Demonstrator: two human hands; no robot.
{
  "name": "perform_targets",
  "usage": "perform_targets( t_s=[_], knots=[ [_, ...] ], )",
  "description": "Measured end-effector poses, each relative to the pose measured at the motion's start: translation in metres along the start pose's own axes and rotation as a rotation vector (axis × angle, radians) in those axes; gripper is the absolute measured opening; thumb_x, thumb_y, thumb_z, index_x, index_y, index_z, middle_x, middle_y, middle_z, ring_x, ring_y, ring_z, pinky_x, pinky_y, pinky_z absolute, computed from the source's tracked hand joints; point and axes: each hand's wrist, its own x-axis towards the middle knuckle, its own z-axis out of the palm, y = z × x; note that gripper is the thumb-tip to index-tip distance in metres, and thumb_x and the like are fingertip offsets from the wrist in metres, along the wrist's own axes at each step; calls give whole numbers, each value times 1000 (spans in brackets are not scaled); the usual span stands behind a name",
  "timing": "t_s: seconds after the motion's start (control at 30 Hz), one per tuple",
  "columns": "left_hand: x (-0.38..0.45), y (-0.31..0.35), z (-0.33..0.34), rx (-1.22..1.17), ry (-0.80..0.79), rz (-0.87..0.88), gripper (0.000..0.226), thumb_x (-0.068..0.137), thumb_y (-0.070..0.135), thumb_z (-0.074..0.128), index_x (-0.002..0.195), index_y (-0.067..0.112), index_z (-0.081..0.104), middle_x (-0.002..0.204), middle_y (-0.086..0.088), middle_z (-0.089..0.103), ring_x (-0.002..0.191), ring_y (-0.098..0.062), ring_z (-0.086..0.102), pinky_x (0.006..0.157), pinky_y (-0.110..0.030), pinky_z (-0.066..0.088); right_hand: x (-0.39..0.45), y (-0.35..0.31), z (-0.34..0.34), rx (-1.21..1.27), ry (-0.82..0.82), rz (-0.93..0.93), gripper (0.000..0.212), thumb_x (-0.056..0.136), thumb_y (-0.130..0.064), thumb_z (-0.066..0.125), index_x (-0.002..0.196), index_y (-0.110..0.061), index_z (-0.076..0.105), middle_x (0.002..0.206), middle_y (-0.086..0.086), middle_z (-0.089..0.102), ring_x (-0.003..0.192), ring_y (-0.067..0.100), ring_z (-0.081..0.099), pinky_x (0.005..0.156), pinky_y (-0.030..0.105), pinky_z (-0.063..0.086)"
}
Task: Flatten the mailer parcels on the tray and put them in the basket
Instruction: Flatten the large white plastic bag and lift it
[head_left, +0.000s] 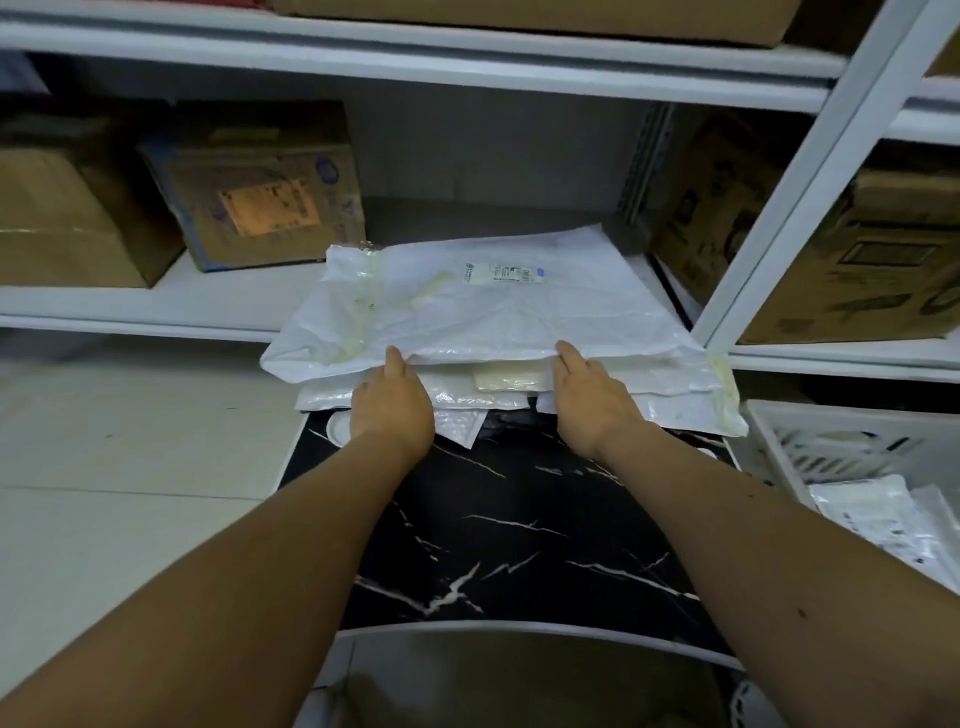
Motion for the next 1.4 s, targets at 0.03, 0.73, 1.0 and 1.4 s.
perform_targets(
  t_s=[0.03,0.73,1.0,1.4],
  knots=[
    [-1,1,-4,9,27,11,54,89,9,47,140,-1,33,156,-15,6,119,-27,46,93,-33,40,-2,0,-4,31,26,5,64,85,3,49,145,-4,27,159,3,3,131,28,32,103,40,40],
    [-154,22,-19,-105,125,68,46,90,8,45,135,1,39,148,-14,23,122,-26,43,110,-38,30,-171,-13,12,6,183,173,70,87,-12,53,149,-5,21,154,6,15,136,23,29,112,39,30],
    [-198,22,-22,-29,-57,89,26,91,7,48,116,6,56,126,-12,44,95,-28,58,75,-32,39,-214,-24,29,33,-22,189,37,88,-10,51,124,-8,47,129,7,38,112,26,47,86,37,39],
    [-213,26,47,-79,-160,104,27,93,16,42,116,12,54,120,-8,49,109,-22,49,92,-30,43,-232,-27,83,-65,-213,165,30,94,-16,41,121,-15,54,124,6,47,114,24,44,89,34,39]
  ],
)
